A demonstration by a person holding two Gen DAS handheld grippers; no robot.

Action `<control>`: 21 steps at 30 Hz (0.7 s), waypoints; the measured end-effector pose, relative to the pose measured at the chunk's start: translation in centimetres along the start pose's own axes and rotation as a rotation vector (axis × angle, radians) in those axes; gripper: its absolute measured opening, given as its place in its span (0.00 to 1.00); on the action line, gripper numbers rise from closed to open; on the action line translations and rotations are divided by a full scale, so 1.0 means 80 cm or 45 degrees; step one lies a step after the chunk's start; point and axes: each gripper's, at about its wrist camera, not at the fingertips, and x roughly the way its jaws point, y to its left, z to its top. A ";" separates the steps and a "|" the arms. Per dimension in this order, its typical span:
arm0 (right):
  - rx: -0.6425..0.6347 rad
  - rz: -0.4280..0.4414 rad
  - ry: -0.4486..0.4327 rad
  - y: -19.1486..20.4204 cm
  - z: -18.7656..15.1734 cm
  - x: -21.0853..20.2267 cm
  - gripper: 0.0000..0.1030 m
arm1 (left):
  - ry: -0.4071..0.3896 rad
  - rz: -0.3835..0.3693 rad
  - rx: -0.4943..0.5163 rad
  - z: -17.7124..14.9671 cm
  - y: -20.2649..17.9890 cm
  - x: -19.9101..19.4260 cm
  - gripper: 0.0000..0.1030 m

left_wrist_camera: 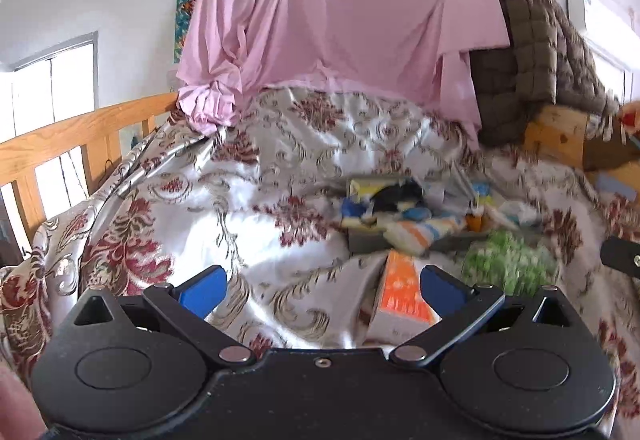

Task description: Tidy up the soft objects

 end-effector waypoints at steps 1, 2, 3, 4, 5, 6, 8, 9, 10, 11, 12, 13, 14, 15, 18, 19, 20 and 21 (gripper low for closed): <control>0.005 -0.003 0.006 0.000 -0.002 0.000 1.00 | 0.025 -0.008 0.005 -0.002 0.001 0.000 0.99; 0.011 -0.002 0.008 0.000 -0.002 0.000 1.00 | 0.054 -0.017 0.002 -0.004 0.002 0.001 0.99; 0.018 -0.002 0.008 0.000 -0.003 -0.001 1.00 | 0.068 -0.019 -0.006 -0.005 0.003 0.001 0.99; 0.023 -0.003 0.009 -0.001 -0.004 -0.003 1.00 | 0.071 -0.014 -0.014 -0.007 0.005 0.001 0.99; 0.029 -0.004 0.013 -0.002 -0.004 -0.003 1.00 | 0.074 -0.003 -0.023 -0.007 0.007 0.002 0.99; 0.032 -0.005 0.016 -0.002 -0.005 -0.004 1.00 | 0.078 0.007 -0.029 -0.008 0.008 0.002 0.99; 0.030 -0.008 0.028 -0.002 -0.007 -0.004 1.00 | 0.085 0.025 -0.039 -0.008 0.010 0.003 0.99; 0.026 -0.008 0.037 -0.001 -0.008 -0.004 1.00 | 0.089 0.033 -0.043 -0.009 0.011 0.003 0.99; 0.019 -0.008 0.046 0.000 -0.008 -0.003 1.00 | 0.092 0.040 -0.043 -0.010 0.011 0.002 0.99; 0.009 -0.008 0.058 0.002 -0.009 -0.002 1.00 | 0.095 0.047 -0.042 -0.011 0.011 0.002 0.99; -0.001 -0.008 0.067 0.004 -0.010 -0.001 1.00 | 0.097 0.052 -0.039 -0.012 0.012 0.001 0.99; -0.011 -0.008 0.074 0.007 -0.011 -0.001 1.00 | 0.100 0.056 -0.036 -0.013 0.012 0.000 0.99; -0.017 -0.006 0.085 0.009 -0.013 0.001 1.00 | 0.104 0.059 -0.034 -0.015 0.012 0.000 0.99; -0.016 0.000 0.101 0.011 -0.015 0.003 1.00 | 0.110 0.062 -0.032 -0.016 0.011 0.000 0.99; 0.000 0.032 0.166 0.015 -0.022 0.010 1.00 | 0.122 0.090 -0.006 -0.020 0.006 0.004 0.99; -0.004 0.034 0.176 0.018 -0.024 0.011 1.00 | 0.117 0.111 0.006 -0.022 0.004 0.005 0.99; -0.021 0.036 0.187 0.022 -0.026 0.013 1.00 | 0.116 0.128 0.015 -0.023 0.002 0.006 0.99; -0.038 0.037 0.196 0.025 -0.028 0.014 1.00 | 0.122 0.137 0.022 -0.024 0.001 0.007 0.99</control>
